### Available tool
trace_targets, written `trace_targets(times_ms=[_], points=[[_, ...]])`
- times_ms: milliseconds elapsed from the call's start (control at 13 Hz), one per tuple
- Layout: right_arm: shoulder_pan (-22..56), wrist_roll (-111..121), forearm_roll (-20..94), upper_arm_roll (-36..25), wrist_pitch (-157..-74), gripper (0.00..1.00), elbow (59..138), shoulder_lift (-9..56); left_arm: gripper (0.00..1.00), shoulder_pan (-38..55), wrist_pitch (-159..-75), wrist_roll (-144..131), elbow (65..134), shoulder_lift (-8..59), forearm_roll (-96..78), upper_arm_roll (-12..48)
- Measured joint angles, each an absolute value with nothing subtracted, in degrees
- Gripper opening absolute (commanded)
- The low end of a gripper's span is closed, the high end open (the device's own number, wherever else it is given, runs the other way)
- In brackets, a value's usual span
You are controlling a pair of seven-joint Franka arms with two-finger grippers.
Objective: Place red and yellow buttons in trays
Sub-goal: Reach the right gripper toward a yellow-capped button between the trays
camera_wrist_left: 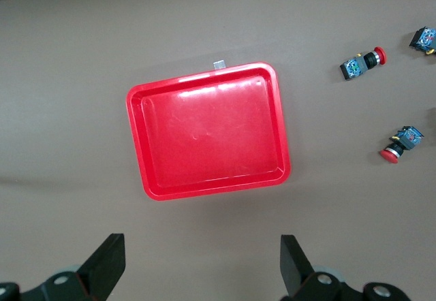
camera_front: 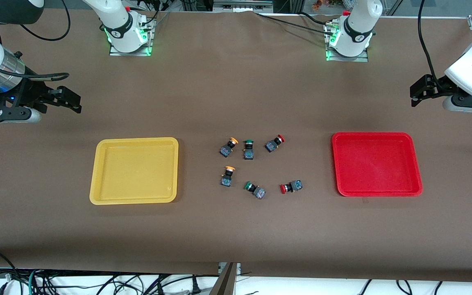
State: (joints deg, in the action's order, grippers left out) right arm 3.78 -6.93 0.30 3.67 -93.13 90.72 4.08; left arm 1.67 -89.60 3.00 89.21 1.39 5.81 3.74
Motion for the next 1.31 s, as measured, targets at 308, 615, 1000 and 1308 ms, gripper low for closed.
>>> trace_targets(times_ms=[308, 615, 1000, 1308], points=[[3.78, -7.54, 0.3, 3.68, -92.91, 0.99, 91.03, 4.09, 1.0, 1.88, -89.25, 2.92, 89.23, 1.39, 5.81, 4.09], [3.79, -7.54, 0.3, 3.68, -92.98, 0.99, 91.07, 4.25, 1.0, 1.88, -88.76, 2.92, 89.24, 1.39, 5.81, 4.09], [4.05, -7.54, 0.32, 3.9, -94.07, 0.99, 91.22, 8.68, 1.0, 1.88, -88.76, 2.91, 89.24, 1.33, 5.81, 4.09], [6.27, -7.57, 0.41, 4.09, -96.26, 0.99, 91.35, 16.19, 1.0, 1.89, -88.73, 2.91, 89.24, 1.31, 5.81, 4.09]])
